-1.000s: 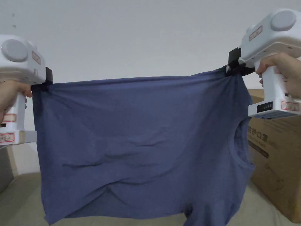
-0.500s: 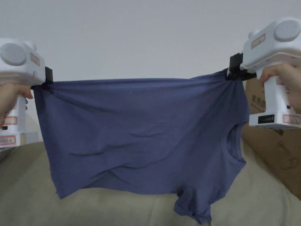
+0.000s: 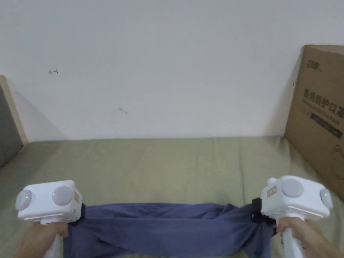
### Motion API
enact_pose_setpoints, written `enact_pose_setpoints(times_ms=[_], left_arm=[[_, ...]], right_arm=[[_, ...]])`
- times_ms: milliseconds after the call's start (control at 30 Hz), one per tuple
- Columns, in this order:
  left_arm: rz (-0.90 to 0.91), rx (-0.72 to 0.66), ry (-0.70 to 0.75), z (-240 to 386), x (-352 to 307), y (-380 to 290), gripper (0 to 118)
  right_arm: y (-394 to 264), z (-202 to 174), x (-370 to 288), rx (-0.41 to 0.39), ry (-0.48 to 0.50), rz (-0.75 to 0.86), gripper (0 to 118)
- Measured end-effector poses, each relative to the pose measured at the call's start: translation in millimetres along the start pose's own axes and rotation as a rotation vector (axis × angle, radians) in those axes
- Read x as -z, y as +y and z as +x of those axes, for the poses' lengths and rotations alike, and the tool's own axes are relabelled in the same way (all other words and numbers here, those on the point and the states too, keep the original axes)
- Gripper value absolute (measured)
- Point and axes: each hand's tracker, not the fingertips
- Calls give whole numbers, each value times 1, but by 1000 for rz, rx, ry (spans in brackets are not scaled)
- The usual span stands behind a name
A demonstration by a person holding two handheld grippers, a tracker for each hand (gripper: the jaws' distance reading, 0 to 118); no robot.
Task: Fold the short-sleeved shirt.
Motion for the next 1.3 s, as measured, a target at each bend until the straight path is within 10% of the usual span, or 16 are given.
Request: enact_pose_setpoints(times_ms=[567,700,1000,1100,1133,1167,1300], left_arm=[[-11,46,-25,-67,-93,-253,2],[-46,71,-10,-80,-126,-309,2],[-35,101,-11,-113,-154,-364,4],[-60,55,-9,-122,-154,-363,56],[-60,47,-12,-124,-156,-360,94],[-44,34,-22,-125,-161,-358,108],[67,-24,-70,-117,-193,-336,107]], right_arm=[[-259,65,-98,-64,64,67,6],[-322,66,-128,-189,16,64,6],[-396,78,-161,-142,40,49,7],[-395,78,-159,-140,25,32,34],[-391,78,-157,-140,-14,-16,75],[-388,77,-157,-142,-25,-22,99],[-367,64,-180,-177,40,69,101]])
